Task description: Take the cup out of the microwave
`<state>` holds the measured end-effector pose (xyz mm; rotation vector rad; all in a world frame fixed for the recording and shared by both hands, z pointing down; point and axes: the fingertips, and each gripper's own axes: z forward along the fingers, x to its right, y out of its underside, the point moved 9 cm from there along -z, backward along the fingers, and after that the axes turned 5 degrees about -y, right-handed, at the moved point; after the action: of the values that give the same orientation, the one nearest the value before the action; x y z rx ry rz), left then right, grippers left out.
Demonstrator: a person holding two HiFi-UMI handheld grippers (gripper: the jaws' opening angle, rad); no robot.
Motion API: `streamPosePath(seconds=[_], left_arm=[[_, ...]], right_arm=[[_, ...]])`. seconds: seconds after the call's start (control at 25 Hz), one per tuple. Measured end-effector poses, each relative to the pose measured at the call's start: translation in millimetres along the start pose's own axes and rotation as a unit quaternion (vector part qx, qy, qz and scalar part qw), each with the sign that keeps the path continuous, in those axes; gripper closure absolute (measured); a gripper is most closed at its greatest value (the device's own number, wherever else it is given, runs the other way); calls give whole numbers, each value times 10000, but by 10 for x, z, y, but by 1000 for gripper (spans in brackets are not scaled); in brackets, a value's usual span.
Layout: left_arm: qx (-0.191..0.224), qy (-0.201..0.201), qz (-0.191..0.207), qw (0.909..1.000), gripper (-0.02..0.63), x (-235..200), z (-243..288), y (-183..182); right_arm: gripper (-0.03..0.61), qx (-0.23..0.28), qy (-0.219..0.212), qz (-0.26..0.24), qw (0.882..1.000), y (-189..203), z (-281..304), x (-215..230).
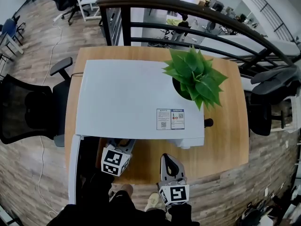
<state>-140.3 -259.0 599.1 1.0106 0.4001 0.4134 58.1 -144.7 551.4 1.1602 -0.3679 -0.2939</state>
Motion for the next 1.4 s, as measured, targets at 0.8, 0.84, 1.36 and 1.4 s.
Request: streamPosePath(seconds=[0.8,0.84,1.36,1.4], left_arm=[[-61,425,171,9989,502,172,239,-22],[-61,424,179,9989,514,174,244,-27],[101,436,305,9985,580,206,310,-48],[123,412,380,9984,581,212,305,-53]], right_arm=[[563,-95,487,223,9985,163,-186,69],[563,-97,503,235,9984,166,-198,69],[563,-101,659,380,9971,243,-264,145],[563,-98,666,397,9969,247,-266,146]])
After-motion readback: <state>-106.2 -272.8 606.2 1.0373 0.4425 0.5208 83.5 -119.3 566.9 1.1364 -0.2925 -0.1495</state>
